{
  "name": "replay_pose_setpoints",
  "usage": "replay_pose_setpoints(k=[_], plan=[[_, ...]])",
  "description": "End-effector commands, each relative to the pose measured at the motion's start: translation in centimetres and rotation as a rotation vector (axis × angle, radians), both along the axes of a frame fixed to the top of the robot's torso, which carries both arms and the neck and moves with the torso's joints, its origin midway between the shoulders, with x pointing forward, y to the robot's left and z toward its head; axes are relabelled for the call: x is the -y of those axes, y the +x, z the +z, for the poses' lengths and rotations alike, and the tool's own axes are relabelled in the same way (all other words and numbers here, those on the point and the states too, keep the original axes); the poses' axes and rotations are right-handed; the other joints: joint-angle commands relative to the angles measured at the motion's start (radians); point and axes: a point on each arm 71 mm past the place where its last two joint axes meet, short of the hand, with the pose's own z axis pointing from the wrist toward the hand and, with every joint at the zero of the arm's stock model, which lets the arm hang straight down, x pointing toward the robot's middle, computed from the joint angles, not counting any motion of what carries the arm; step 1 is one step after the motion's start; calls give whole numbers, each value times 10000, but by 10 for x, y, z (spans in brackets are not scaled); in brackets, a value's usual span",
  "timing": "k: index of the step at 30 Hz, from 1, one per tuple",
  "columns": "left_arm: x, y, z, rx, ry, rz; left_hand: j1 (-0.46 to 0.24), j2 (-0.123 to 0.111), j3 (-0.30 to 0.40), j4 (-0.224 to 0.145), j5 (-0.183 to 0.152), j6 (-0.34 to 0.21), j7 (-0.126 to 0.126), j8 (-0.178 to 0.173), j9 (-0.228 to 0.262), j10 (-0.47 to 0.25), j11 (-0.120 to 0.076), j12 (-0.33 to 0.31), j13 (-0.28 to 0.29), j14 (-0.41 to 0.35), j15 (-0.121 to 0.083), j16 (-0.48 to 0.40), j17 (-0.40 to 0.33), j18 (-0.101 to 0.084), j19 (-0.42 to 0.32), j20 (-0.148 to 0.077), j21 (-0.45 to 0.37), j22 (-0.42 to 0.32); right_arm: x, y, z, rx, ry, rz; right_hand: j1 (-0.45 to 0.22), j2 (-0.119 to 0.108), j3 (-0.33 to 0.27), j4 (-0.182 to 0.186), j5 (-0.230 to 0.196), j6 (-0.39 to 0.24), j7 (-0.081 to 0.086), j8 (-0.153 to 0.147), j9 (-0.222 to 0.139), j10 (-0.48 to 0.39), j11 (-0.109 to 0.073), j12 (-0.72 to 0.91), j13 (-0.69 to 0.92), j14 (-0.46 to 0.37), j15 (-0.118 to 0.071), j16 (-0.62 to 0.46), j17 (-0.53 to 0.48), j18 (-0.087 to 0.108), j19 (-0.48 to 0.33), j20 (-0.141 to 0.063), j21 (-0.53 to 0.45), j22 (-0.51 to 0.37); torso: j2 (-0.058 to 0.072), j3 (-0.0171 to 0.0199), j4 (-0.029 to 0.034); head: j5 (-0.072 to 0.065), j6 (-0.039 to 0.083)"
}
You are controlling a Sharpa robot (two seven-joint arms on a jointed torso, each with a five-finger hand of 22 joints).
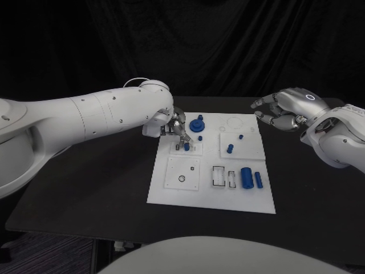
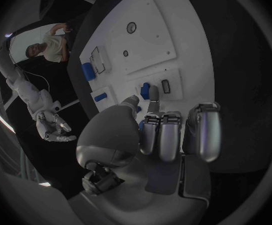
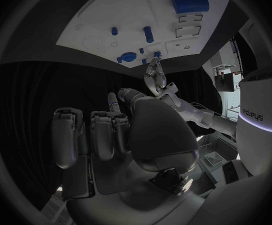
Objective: Assemble the parts on the task board
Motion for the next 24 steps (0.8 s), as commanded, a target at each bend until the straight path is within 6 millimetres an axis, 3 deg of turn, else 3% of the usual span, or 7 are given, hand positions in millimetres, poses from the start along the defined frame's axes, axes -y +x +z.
replay_pose_setpoints(k=[1,12,18,24], plan=[[4,-1,-1,-50,-132,-142,102,16,40,-71,69,96,-1,-49,-16,1043,18,-5,2625,1057,32,26,2634,59,74,55,-36,1532,1,0,0,75,34,-157,-8,-80,48,24,26,65,-14,-57,-10,1042,-19,53,2634,933,15,-22,2136,154,588,0,-53,2327,11,1,-4,-19,0],[6,-4,-4,-263,6,-262,199,34,113,-147,249,114,-11,-81,-33,1043,10,-5,2625,1057,26,26,2634,61,68,50,-50,1537,1,-1,0,26,14,-163,-8,-64,88,7,25,137,-17,-31,-3,1042,-22,53,2634,930,13,-30,2124,158,582,-3,-67,2323,6,-1,-5,-9,0],[6,-5,-7,-367,52,-275,288,27,231,-242,692,146,-23,-132,-58,1043,-2,-5,2625,1057,14,26,2634,62,67,40,-61,1553,1,-1,0,11,5,-165,-8,-64,88,7,25,137,-17,-31,-3,1042,-22,53,2634,930,13,-30,2124,158,582,-3,-67,2323,5,3,-3,1,0],[6,-5,-9,-412,100,-263,300,35,258,-255,747,164,-28,-133,-58,1043,-7,-5,2625,1057,11,26,2634,54,85,37,-28,1574,1,-1,-1,-6,-5,-164,-14,-64,107,-4,22,196,-19,-9,4,1042,-24,53,2634,929,12,-34,2118,159,580,-4,-72,2321,-6,-1,-18,19,0]])
